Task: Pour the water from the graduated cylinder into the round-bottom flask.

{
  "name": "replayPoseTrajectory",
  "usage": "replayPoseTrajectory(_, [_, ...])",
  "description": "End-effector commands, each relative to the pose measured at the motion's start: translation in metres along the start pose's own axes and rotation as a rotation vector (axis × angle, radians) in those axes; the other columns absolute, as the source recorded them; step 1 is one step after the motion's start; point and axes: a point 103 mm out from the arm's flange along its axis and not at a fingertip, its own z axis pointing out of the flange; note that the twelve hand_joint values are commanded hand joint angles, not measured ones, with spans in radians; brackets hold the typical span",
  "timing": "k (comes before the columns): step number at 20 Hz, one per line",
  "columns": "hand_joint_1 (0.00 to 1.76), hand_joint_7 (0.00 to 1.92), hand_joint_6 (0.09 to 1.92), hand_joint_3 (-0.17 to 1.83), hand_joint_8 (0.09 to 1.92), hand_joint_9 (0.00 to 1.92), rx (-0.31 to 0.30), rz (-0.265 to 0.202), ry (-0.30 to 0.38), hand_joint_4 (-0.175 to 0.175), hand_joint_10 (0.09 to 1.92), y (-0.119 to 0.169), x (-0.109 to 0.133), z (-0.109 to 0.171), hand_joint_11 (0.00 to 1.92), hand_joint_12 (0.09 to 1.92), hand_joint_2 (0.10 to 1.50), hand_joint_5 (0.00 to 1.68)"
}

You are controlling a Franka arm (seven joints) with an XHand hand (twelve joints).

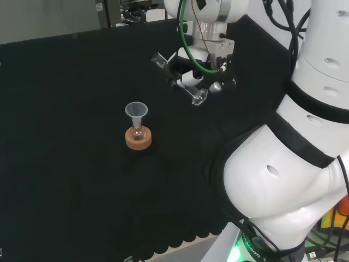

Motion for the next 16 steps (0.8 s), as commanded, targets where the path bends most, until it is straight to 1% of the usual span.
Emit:
replayPoseTrajectory(1, [1.14,1.09,1.11,0.00,0.49,1.36,0.150,0.036,-0.083,-0.175,0.09,-0.046,0.014,0.017,1.16,0.84,1.16,0.90])
replayPoseTrajectory(3, [1.14,1.10,1.11,0.00,0.48,1.36,0.175,0.030,-0.099,-0.175,0.09,-0.049,0.015,0.020,1.16,0.83,1.16,0.90])
replayPoseTrajectory(6, [1.14,1.10,1.11,0.00,0.48,1.37,0.231,0.022,-0.133,-0.175,0.09,-0.052,0.018,0.025,1.16,0.83,1.16,0.90])
replayPoseTrajectory(9, [1.14,1.10,1.11,0.00,0.48,1.37,0.275,0.022,-0.158,-0.175,0.09,-0.053,0.021,0.030,1.16,0.83,1.16,0.91])
replayPoseTrajectory(12, [1.14,1.11,1.11,0.00,0.48,1.37,0.307,0.026,-0.181,-0.175,0.09,-0.050,0.024,0.033,1.17,0.83,1.16,0.91])
replayPoseTrajectory(16, [1.14,1.11,1.10,0.00,0.47,1.38,0.348,0.021,-0.193,-0.175,0.09,-0.044,0.031,0.037,1.17,0.83,1.16,0.91])
